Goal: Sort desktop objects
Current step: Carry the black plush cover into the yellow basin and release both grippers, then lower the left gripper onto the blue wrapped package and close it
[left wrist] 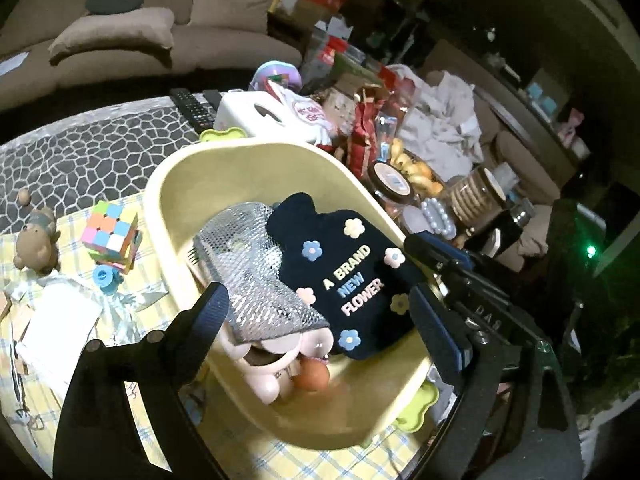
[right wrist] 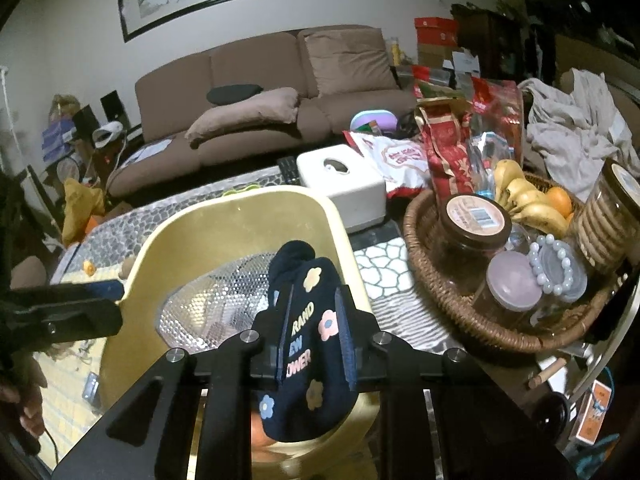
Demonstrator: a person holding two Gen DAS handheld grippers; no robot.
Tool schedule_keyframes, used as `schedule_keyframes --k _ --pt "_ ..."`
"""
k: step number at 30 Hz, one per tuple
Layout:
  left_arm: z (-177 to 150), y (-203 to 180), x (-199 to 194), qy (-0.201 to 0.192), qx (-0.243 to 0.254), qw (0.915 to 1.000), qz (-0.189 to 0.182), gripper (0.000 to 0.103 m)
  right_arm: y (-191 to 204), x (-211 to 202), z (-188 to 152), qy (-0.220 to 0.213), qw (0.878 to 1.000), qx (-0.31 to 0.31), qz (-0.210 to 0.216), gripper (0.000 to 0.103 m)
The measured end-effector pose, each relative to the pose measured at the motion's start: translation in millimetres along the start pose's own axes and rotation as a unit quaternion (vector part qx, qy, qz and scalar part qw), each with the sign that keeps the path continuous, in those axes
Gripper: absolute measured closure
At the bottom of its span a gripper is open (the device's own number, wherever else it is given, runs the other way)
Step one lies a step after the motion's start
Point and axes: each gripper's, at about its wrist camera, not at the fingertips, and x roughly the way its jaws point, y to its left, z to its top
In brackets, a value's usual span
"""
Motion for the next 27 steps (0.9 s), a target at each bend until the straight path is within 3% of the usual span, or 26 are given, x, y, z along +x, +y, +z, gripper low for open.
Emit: schedule_keyframes --k 6,12,14,20,27 --pt "-8 10 -8 -0.001 -0.007 1.0000 0.001 0.012 12 -2 2 -0.002 1.000 -0.006 0.004 0.078" --pt "-18 18 -18 -0.003 -0.016 0.9999 0.005 0.009 33 0 4 0.000 1.000 -0.017 0.013 0.061" --pt "-21 22 -24 -0.005 -0.019 0.9998 0.007 0.006 42 1 5 -0.002 1.000 -0.024 0.018 0.048" --pt "-32 41 -45 -0.013 -0.031 0.9991 0.025 0.000 76 5 6 0.000 0.998 -0.048 0.036 0.029" --pt "-54 75 -79 -0.019 -0.048 0.9967 0.062 0.000 118 9 8 0.003 0.996 -0.069 0.063 0.020"
